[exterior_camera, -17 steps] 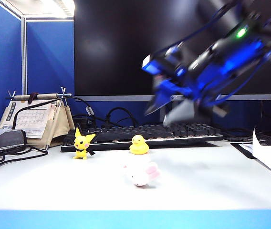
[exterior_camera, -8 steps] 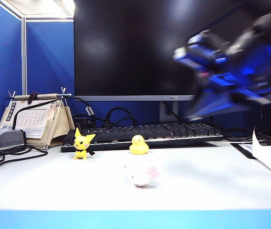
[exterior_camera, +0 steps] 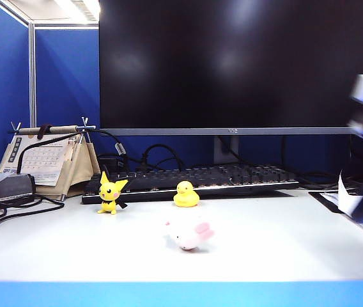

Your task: Pick up the doll with a different color than the other dolls and place it near you.

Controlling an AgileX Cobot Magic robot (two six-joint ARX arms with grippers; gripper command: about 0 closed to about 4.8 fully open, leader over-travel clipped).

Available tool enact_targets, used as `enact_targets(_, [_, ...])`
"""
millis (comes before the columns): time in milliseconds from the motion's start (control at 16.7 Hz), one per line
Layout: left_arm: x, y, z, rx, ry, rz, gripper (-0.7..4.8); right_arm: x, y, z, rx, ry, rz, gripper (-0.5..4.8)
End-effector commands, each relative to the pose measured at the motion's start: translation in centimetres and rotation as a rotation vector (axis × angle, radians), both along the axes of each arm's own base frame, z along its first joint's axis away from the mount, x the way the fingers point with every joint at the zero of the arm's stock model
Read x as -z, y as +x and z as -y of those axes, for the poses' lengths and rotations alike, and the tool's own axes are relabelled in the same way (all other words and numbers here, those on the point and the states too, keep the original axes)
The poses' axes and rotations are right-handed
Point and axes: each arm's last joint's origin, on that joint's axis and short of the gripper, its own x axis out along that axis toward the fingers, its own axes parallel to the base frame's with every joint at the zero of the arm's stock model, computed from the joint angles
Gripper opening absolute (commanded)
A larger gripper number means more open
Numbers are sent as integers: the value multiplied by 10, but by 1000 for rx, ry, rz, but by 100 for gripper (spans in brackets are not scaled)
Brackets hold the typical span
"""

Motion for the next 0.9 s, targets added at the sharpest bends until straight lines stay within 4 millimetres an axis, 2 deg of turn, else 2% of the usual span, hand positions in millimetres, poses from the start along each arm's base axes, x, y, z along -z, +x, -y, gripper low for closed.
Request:
enact_targets(60, [0, 0, 0, -1, 6, 1, -5, 3, -16, 12, 112, -41, 65, 53])
enact_targets(239, [0, 0, 0, -1, 6, 1, -5, 9, -30, 22, 171, -81, 79, 53])
enact_targets(359, [0, 0, 0, -1, 6, 1, -5, 6, -38, 25, 175, -27, 149, 53])
enact_targets(598, [0, 0, 0, -1, 6, 1, -5, -6, -42, 28, 185, 50, 282, 53])
enact_targets(897, [0, 0, 0, -1, 6, 1, -5, -5, -42, 28, 181, 41, 280, 53])
